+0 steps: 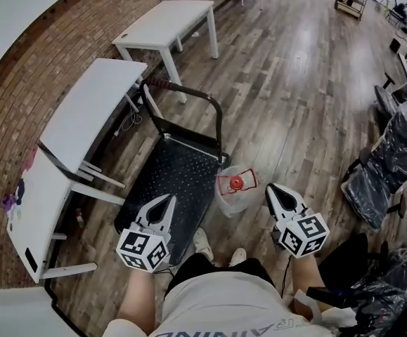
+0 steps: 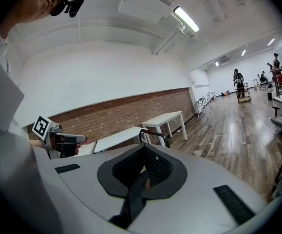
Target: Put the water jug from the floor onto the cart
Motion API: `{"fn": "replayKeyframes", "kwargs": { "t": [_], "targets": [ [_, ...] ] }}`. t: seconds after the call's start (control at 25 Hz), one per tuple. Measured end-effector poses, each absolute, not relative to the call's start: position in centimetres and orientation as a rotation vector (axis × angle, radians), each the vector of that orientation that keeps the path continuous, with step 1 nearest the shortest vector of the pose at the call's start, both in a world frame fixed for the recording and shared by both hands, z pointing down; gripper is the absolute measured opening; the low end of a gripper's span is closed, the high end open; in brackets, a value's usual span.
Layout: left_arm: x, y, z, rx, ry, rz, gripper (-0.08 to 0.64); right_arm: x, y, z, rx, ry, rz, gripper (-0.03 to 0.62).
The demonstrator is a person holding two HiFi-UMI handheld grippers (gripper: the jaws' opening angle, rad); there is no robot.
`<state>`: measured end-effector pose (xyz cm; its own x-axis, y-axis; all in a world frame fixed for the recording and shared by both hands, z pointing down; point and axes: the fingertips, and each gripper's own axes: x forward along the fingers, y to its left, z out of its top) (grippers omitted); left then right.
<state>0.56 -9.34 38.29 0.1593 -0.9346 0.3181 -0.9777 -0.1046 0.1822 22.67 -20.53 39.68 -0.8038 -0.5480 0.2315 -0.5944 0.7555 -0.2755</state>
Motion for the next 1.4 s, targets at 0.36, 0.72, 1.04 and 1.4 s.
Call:
{"fn": "replayKeyframes", "kwargs": {
  "t": [0.36,0.72,1.04,1.4],
  "targets": [
    [-2.4,-15.4,37.7,2.219,-1.744,0.096,0.000,20.7,-23.8,37.7,1.049,-2.738,0.403,0.002],
    [-9.8,-16.4,39.9,2.216,-1.687,0.076,0.000,13.6,-24.5,37.5,1.062,-2.665,0.326,0.002],
    [-12.1,-15.0,43.3,2.111,-1.727,0.094,0.000,12.1,-25.8,42.2,1.002,-2.590,0.406,0.003],
    [-9.1,-16.0,48.3,1.974,-1.778,0.169,0.000,14.6,-29.6,53.2,0.859,-2.470,0.512,0.005]
  ]
}}
